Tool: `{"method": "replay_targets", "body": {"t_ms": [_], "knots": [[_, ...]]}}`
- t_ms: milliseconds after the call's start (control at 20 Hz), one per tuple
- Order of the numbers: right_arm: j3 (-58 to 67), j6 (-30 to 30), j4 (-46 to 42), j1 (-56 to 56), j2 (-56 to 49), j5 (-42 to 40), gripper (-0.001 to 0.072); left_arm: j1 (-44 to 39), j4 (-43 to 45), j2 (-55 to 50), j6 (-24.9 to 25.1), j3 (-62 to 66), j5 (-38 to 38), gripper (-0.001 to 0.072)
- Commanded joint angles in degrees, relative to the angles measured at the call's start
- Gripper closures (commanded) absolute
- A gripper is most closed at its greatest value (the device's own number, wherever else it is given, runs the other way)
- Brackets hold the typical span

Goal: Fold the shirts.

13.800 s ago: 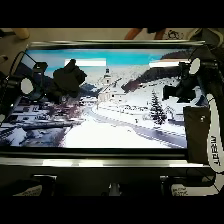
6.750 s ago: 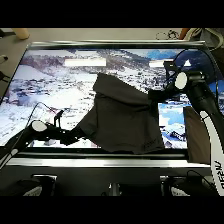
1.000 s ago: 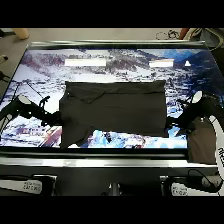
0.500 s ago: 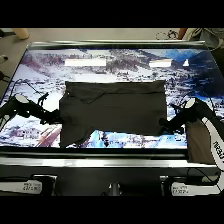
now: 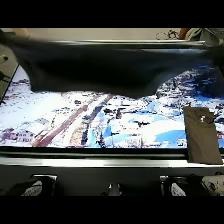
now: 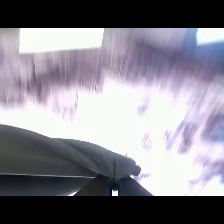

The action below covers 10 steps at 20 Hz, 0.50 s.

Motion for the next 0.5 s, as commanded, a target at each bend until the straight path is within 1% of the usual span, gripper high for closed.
{"method": "replay_targets", "body": {"t_ms": [0,50,200,300,350,450], "knots": [[12.2,1.0,-5.4,0.0,12.9,-1.9,0.0688,0.0,2.5,10.7,-4.5,14.2,3.5,0.0677],[12.2,1.9,-6.4,0.0,14.8,-0.9,0.0688,0.0,3.5,13.4,-6.0,13.0,3.3,0.0677],[12.2,3.0,-8.7,0.0,16.4,3.1,0.0688,0.0,7.9,17.1,-6.7,9.4,2.4,0.0677],[12.2,3.7,-9.0,0.0,15.3,4.7,0.0688,0.0,10.1,16.0,-7.0,9.3,-0.6,0.0677],[12.2,3.7,-9.0,0.0,14.3,5.6,0.0688,0.0,10.3,14.9,-6.2,9.3,-1.5,0.0677],[12.2,5.7,-8.9,0.0,10.9,6.8,0.0688,0.0,10.3,11.3,-5.4,9.3,-1.8,0.0677]]}}
